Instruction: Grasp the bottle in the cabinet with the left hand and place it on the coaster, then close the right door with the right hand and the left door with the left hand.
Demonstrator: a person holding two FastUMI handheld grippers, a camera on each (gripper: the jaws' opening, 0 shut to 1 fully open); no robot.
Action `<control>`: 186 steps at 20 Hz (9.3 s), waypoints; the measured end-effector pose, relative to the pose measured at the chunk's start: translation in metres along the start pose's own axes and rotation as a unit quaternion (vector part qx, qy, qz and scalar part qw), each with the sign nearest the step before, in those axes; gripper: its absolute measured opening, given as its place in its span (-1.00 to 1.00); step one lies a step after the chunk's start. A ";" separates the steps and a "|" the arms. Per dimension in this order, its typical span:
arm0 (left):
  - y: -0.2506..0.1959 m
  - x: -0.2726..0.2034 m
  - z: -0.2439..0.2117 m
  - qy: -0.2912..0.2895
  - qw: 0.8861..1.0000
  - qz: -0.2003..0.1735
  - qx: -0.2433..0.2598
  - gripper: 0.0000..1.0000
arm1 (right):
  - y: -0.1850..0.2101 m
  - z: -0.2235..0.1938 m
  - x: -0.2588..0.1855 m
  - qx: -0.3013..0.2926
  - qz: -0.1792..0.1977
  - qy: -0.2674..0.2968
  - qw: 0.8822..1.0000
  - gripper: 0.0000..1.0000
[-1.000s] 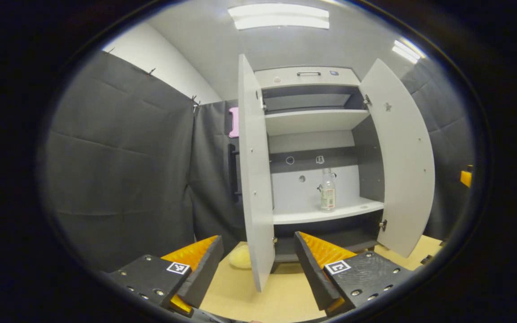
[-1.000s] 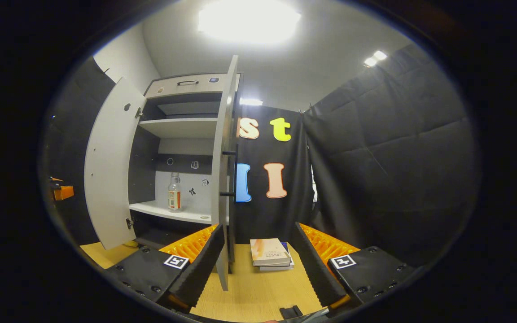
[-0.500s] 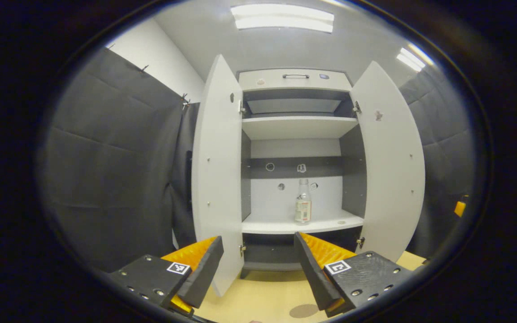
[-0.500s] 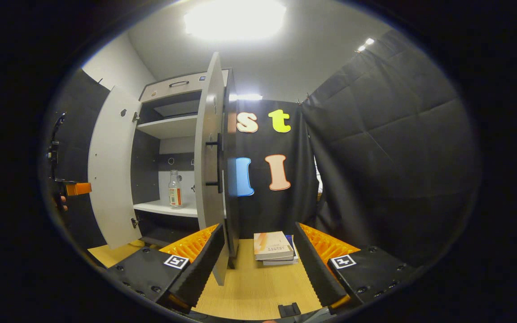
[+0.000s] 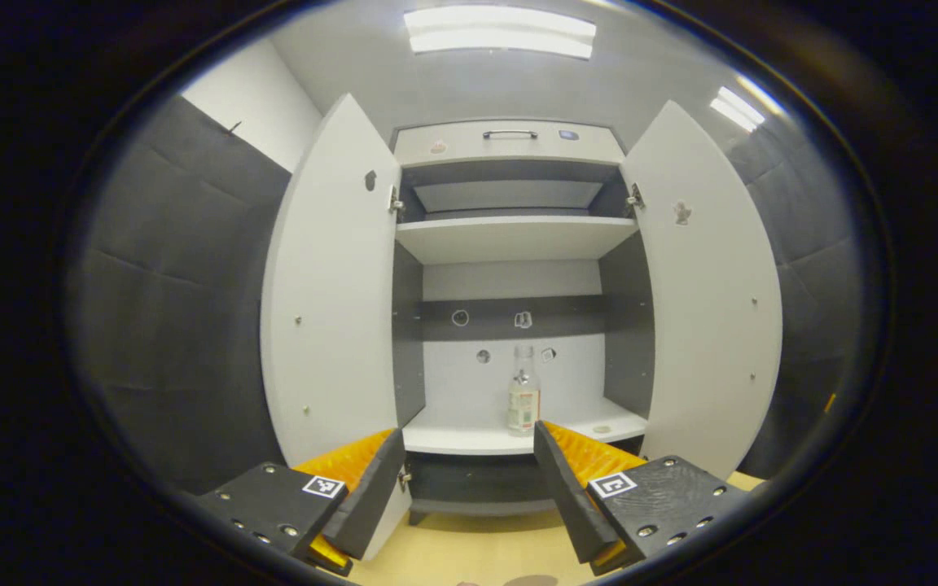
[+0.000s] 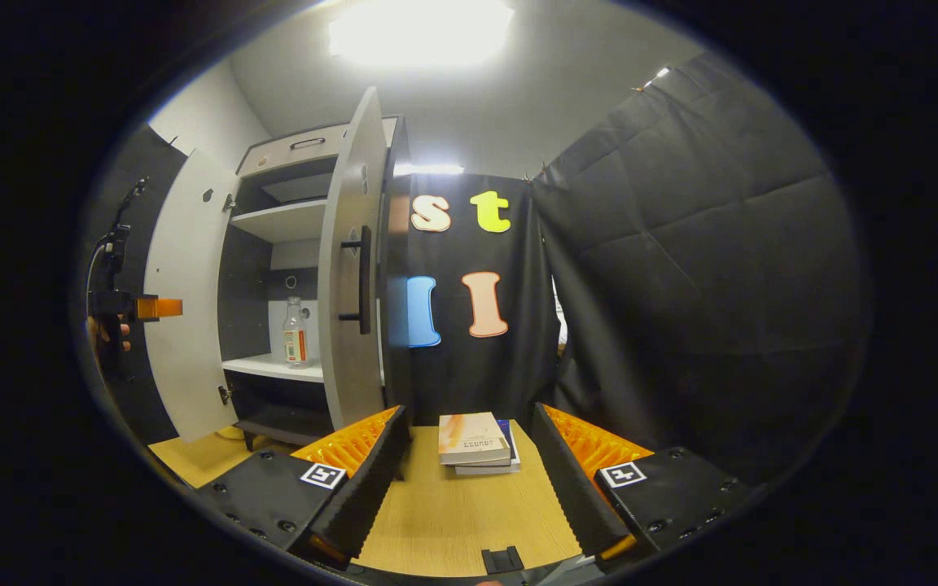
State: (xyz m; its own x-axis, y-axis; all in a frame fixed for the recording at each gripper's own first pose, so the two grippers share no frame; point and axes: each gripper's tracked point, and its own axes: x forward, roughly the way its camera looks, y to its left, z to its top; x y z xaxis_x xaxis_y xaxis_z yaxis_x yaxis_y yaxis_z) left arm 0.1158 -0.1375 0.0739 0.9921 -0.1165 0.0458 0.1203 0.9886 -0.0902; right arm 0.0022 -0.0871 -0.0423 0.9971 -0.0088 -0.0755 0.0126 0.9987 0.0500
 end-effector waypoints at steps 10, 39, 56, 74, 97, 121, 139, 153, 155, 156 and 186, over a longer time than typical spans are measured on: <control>-0.018 0.116 0.011 -0.001 0.999 -0.049 -0.011 0.84 | -0.004 0.001 0.023 -0.004 -0.060 -0.004 0.998 0.94; -0.094 0.342 -0.037 0.036 0.987 -0.156 -0.003 0.87 | -0.006 -0.017 0.015 -0.015 -0.217 0.022 0.976 0.87; -0.087 0.330 -0.025 0.035 0.988 -0.147 -0.014 -0.17 | 0.000 -0.019 0.020 -0.019 -0.186 0.031 0.982 0.89; -0.076 0.207 -0.015 0.020 0.993 -0.112 -0.020 -0.16 | -0.021 -0.021 -0.014 0.001 -0.111 0.041 0.993 0.89; -0.078 0.077 -0.111 0.057 0.994 -0.092 -0.031 -0.14 | -0.020 -0.041 -0.045 0.011 -0.031 0.061 0.998 0.95; -0.095 0.014 -0.293 0.137 0.983 -0.117 -0.027 -0.17 | -0.012 -0.058 -0.081 -0.028 -0.040 0.081 0.996 0.87; -0.094 -0.007 -0.337 0.151 0.985 -0.085 -0.013 -0.08 | -0.012 -0.076 -0.076 -0.019 -0.040 0.098 0.994 0.89; -0.075 -0.055 -0.223 0.112 0.991 -0.063 -0.031 0.66 | -0.007 -0.012 -0.028 -0.006 -0.004 0.037 0.999 0.87; -0.063 -0.067 -0.203 0.104 0.993 -0.052 -0.035 0.66 | -0.005 0.003 -0.015 -0.006 -0.001 0.029 1.000 0.89; -0.057 -0.075 -0.193 0.103 0.993 -0.047 -0.037 0.67 | -0.003 0.010 -0.009 -0.005 0.001 0.024 1.000 0.89; 0.225 -0.120 -0.084 0.023 0.994 0.108 -0.007 0.66 | 0.083 0.104 0.144 -0.052 -0.084 -0.005 0.995 0.82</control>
State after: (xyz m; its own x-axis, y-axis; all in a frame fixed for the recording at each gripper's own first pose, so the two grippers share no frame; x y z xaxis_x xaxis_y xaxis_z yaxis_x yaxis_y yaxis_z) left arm 0.0267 0.0907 -0.0356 0.9953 0.0943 -0.0219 -0.0961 0.9896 -0.1071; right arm 0.1545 -0.0110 0.0542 0.9824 -0.1755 -0.0642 0.1713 0.9830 -0.0654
